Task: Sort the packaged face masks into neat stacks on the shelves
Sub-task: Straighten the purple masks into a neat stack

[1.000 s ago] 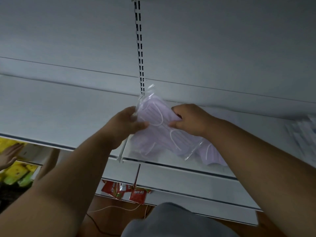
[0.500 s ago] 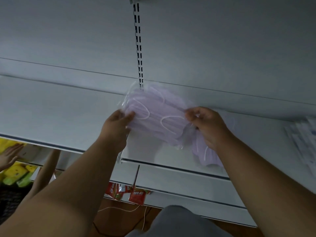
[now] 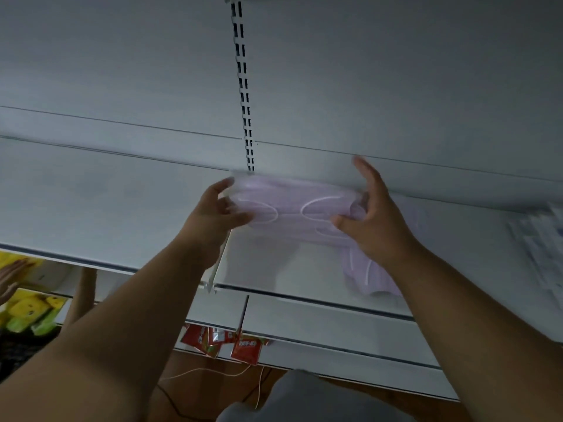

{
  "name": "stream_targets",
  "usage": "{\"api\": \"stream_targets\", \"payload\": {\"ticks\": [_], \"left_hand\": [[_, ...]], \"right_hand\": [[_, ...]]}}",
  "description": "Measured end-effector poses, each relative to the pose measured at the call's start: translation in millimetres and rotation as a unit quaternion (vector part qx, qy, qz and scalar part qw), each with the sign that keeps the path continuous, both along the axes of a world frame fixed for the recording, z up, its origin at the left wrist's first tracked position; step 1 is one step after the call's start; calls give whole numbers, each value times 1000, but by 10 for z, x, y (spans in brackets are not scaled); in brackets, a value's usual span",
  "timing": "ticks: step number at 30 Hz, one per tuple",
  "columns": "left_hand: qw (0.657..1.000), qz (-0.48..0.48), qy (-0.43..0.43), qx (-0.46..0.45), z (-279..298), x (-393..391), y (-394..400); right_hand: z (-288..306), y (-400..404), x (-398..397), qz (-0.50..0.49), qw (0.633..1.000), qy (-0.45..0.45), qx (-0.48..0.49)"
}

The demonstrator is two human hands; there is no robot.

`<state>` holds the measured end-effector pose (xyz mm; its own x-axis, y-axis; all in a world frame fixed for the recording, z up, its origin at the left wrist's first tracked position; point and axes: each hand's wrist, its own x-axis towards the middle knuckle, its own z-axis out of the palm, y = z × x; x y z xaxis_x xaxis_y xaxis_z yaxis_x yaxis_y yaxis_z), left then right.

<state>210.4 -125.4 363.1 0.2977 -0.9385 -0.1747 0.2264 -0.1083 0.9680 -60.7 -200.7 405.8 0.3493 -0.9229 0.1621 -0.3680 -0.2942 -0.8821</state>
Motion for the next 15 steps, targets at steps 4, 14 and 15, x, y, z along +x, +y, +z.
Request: {"api": "stream_targets", "payload": {"ticks": [4, 14, 15], "left_hand": [[987, -15, -158, 41, 18, -120, 63], [985, 46, -167, 7, -73, -111, 149], [981, 61, -180, 26, -86, -85, 166]], "right_hand": [[-204, 34, 64, -26, 997, -35, 57], [-452, 50, 283, -53, 956, -189, 217], [-508, 77, 311, -53, 955, -180, 229]]}}
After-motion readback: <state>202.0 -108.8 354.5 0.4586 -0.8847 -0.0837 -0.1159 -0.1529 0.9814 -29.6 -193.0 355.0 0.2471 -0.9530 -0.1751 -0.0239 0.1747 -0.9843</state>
